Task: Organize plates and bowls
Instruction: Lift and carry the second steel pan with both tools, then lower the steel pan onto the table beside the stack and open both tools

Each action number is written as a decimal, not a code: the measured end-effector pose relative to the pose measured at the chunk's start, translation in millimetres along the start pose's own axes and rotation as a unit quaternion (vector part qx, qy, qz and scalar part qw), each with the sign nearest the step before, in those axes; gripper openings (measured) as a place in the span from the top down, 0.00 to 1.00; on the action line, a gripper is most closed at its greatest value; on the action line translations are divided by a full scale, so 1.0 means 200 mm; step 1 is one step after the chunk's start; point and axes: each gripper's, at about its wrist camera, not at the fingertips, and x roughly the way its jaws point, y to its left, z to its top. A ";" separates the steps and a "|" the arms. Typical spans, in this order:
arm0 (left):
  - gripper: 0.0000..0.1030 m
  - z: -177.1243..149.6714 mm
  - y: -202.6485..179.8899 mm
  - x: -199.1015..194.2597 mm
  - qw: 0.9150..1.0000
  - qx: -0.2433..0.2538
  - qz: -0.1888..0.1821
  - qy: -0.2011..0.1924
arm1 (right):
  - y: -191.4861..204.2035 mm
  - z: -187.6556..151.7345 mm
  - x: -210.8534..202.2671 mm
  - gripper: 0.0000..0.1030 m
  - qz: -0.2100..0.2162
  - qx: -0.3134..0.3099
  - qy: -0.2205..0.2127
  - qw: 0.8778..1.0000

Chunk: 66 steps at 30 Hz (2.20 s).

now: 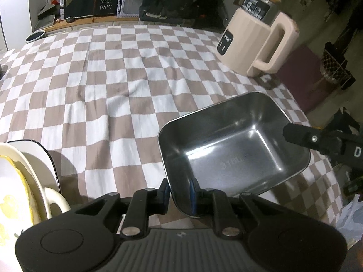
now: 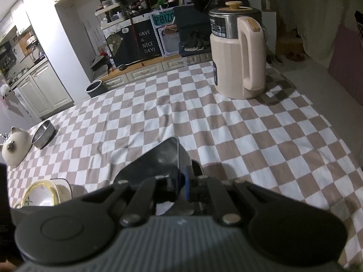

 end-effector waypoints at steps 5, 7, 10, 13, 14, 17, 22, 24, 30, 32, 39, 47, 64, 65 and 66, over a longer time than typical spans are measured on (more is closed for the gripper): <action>0.82 -0.01 -0.01 0.03 1.000 0.004 0.005 0.009 | 0.01 0.00 0.01 0.92 -0.003 -0.013 0.002 1.000; 0.82 -0.01 -0.01 0.04 1.000 0.006 0.004 0.011 | 0.01 0.00 0.02 0.92 -0.008 -0.016 0.005 1.000; 0.82 -0.02 -0.02 0.05 1.000 0.013 0.006 0.014 | 0.00 0.00 0.04 0.93 -0.016 -0.018 0.013 1.000; 0.80 -0.02 -0.03 0.06 1.000 0.020 0.009 0.014 | 0.01 0.00 0.06 0.93 -0.029 -0.028 0.019 0.999; 0.79 -0.02 -0.03 0.06 1.000 0.018 0.008 0.014 | 0.02 0.00 0.06 0.93 -0.035 -0.035 0.021 0.999; 0.79 -0.01 -0.03 0.06 1.000 0.015 0.006 0.015 | 0.05 -0.01 0.09 0.93 -0.048 -0.055 0.025 0.997; 0.79 -0.01 -0.01 0.05 1.000 0.004 -0.005 0.016 | 0.03 -0.01 0.12 0.93 -0.056 -0.060 0.038 0.996; 0.79 -0.01 -0.01 0.05 1.000 0.003 -0.005 0.016 | 0.02 -0.01 0.14 0.93 -0.057 -0.059 0.044 0.996; 0.79 -0.01 -0.01 0.05 1.000 0.000 -0.007 0.017 | 0.01 0.00 0.19 0.93 -0.063 -0.062 0.059 0.994; 0.79 -0.01 0.00 0.05 1.000 -0.003 -0.010 0.019 | 0.01 -0.01 0.22 0.94 -0.068 -0.065 0.068 0.993; 0.79 0.00 0.02 0.04 0.999 -0.016 -0.023 0.024 | -0.05 -0.01 0.30 0.95 -0.070 -0.057 0.096 0.991; 0.80 0.01 0.04 0.03 0.998 -0.037 -0.047 0.037 | -0.16 -0.01 0.36 0.92 -0.059 -0.006 0.128 0.990; 0.87 0.13 0.13 0.06 0.998 -0.057 -0.039 0.007 | -0.09 0.03 0.47 0.95 -0.059 -0.032 0.115 0.991; 0.87 0.13 0.13 0.06 0.998 -0.056 -0.039 0.006 | -0.09 0.04 0.47 0.95 -0.058 -0.030 0.115 0.991; 0.87 0.13 0.13 0.06 0.998 -0.054 -0.038 0.006 | -0.09 0.04 0.48 0.95 -0.057 -0.028 0.115 0.991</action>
